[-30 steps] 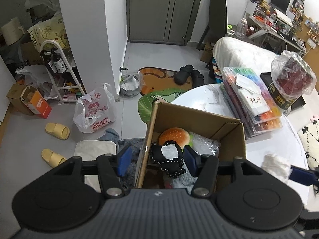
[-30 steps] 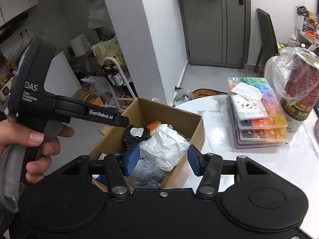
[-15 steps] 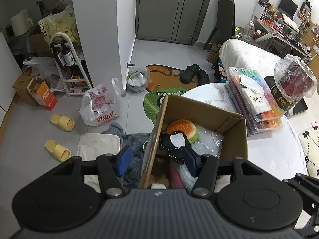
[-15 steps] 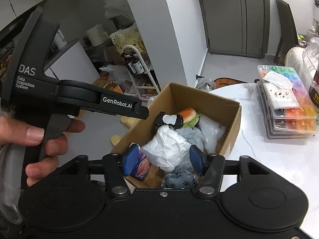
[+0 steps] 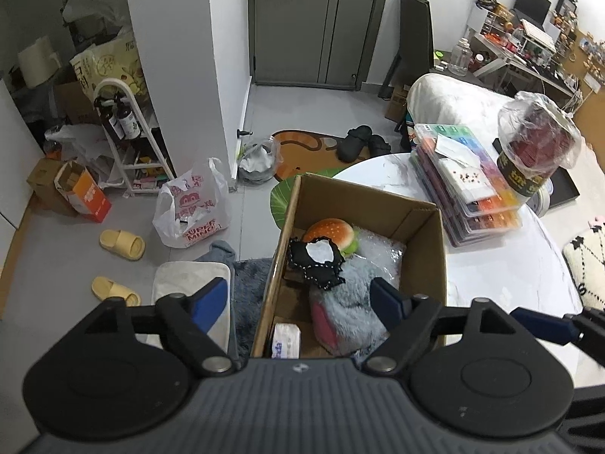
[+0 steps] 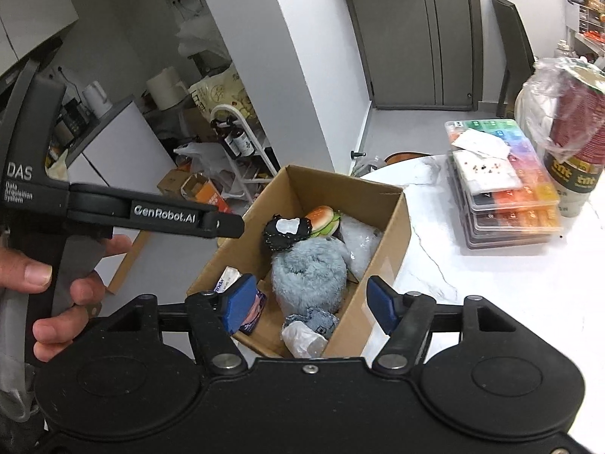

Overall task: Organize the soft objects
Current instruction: 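Drop the white crumpled tissue into the box by opening the right gripper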

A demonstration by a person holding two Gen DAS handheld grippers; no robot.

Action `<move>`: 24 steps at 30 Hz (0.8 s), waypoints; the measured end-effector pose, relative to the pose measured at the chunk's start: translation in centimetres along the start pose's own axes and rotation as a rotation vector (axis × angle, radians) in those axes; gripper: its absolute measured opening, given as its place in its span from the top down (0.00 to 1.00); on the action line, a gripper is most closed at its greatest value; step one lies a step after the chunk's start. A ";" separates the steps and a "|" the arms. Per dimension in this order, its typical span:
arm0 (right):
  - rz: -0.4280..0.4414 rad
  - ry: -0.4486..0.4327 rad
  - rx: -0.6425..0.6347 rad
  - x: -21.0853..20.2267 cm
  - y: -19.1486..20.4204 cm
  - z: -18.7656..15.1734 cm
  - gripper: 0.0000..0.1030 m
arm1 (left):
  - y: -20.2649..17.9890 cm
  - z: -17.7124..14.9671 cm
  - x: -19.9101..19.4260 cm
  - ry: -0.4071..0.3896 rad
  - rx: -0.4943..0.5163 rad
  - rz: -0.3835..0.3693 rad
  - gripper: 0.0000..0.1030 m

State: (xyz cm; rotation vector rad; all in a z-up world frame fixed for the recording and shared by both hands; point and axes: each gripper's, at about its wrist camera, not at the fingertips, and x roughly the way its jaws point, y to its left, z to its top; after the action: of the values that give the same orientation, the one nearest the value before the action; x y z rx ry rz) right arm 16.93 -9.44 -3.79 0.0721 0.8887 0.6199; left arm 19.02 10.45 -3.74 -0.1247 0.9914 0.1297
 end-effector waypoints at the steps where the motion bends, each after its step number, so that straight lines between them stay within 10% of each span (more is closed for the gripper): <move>1: -0.001 -0.001 0.005 -0.2 -0.1 -0.1 0.34 | -0.1 -0.1 -0.2 0.000 0.003 0.003 0.17; 15: -0.065 -0.088 0.129 -4.2 -3.3 -2.1 0.00 | -1.9 -1.9 -3.6 -0.037 0.042 0.021 0.01; 24: -0.123 -0.110 0.168 -6.6 -4.9 -3.1 0.00 | -3.5 -3.7 -6.0 -0.064 0.056 0.010 0.00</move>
State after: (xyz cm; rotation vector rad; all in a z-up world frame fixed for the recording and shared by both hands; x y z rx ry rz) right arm 13.88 -17.64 -2.65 0.2001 0.8306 0.4220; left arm 13.28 6.12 -0.56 -0.0638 0.9307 0.1146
